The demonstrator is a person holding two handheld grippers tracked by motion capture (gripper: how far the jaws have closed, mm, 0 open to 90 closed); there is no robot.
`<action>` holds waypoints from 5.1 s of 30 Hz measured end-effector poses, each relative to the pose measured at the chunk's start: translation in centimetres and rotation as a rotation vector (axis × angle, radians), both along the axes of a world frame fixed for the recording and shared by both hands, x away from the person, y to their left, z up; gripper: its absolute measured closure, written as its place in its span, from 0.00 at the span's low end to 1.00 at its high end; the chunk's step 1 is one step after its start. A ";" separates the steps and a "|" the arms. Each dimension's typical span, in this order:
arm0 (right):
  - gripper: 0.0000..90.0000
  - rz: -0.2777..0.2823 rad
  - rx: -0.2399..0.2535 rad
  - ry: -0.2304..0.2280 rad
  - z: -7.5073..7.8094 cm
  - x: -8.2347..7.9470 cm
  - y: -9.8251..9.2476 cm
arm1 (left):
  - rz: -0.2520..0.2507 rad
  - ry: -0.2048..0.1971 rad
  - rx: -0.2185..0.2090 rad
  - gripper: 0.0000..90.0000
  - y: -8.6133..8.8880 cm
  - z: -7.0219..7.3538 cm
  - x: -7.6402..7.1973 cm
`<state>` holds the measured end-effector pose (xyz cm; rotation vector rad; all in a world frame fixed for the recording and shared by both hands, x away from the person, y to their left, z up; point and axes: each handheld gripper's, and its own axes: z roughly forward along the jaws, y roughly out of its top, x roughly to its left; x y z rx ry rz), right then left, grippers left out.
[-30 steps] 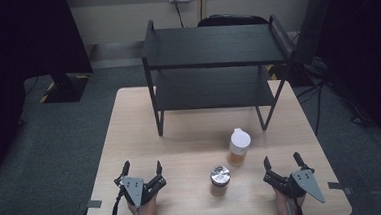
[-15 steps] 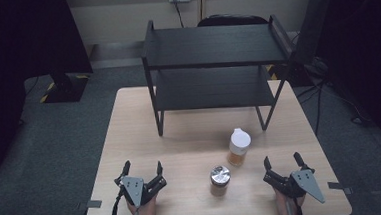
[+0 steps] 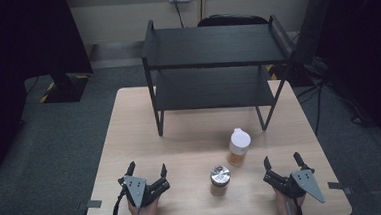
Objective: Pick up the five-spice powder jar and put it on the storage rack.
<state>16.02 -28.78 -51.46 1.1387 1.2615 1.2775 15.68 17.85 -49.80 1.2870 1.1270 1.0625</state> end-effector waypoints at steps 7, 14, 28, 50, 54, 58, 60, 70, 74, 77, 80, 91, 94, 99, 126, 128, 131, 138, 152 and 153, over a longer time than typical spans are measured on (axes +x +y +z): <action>0.00 0.000 0.000 0.000 0.0 0.0 0.0 | -0.055 -0.037 -0.041 0.00 0.4 0.7 -0.4; 0.00 -0.002 0.000 0.000 0.0 0.0 0.0 | -0.073 -0.051 -0.052 0.01 -0.4 1.3 -0.5; 0.00 -0.002 0.000 0.000 0.0 0.0 0.0 | -0.216 -0.054 -0.046 0.01 -1.3 2.4 -0.1; 0.00 0.003 0.001 -0.001 0.0 0.0 0.0 | -0.404 -0.053 -0.076 0.00 -3.6 3.3 0.7; 0.00 0.003 0.001 -0.001 0.0 0.0 0.0 | -0.422 -0.049 -0.066 0.00 -4.2 3.0 0.5; 0.00 0.004 0.000 0.000 0.0 0.0 -0.1 | -0.427 -0.055 -0.057 0.00 -5.0 2.5 0.3; 0.00 0.004 0.001 -0.001 0.0 0.0 -0.1 | -0.425 -0.064 -0.058 0.00 -5.3 2.3 0.2; 0.00 0.009 0.001 -0.002 0.0 0.0 -0.1 | -0.470 -0.051 -0.018 0.00 -7.0 2.0 0.6; 0.00 0.009 0.002 -0.002 0.0 0.0 -0.1 | -0.485 -0.033 -0.008 0.02 -7.2 1.9 0.9; 0.00 0.009 0.002 -0.002 0.0 0.0 -0.1 | -0.500 -0.031 0.003 0.05 -7.5 1.6 1.1; 0.00 0.010 0.002 -0.003 -0.1 0.0 -0.2 | -0.518 -0.024 0.013 0.07 -7.9 1.4 1.3; 0.00 0.012 0.002 -0.006 -0.1 0.0 -0.2 | -0.494 0.000 0.017 0.20 -9.1 0.0 1.4; 0.00 0.013 0.001 -0.005 -0.1 0.0 -0.2 | -0.493 0.006 0.017 0.23 -9.0 -0.1 1.4; 0.00 0.012 0.001 -0.005 -0.1 0.0 -0.2 | -0.508 -0.001 0.022 0.33 -9.0 -0.3 1.4; 0.00 0.014 0.001 -0.006 -0.1 -0.1 -0.2 | -0.509 0.002 0.007 0.39 -8.7 0.6 1.2; 0.00 0.014 0.001 -0.006 -0.1 -0.1 -0.2 | -0.516 0.000 0.009 0.39 -8.5 1.0 1.3; 0.00 0.014 0.001 -0.007 -0.1 -0.1 -0.2 | -0.526 0.016 -0.026 0.39 -8.1 1.4 1.4; 0.00 0.014 0.002 -0.007 -0.1 -0.1 -0.2 | -0.567 0.011 -0.023 0.39 -7.3 2.5 1.7; 0.00 0.013 0.002 -0.007 -0.1 -0.1 -0.2 | -0.654 -0.005 0.008 0.39 -4.9 5.2 2.5; 0.00 0.013 0.002 -0.007 -0.1 -0.1 -0.2 | -0.662 -0.006 0.010 0.39 -4.6 5.5 2.6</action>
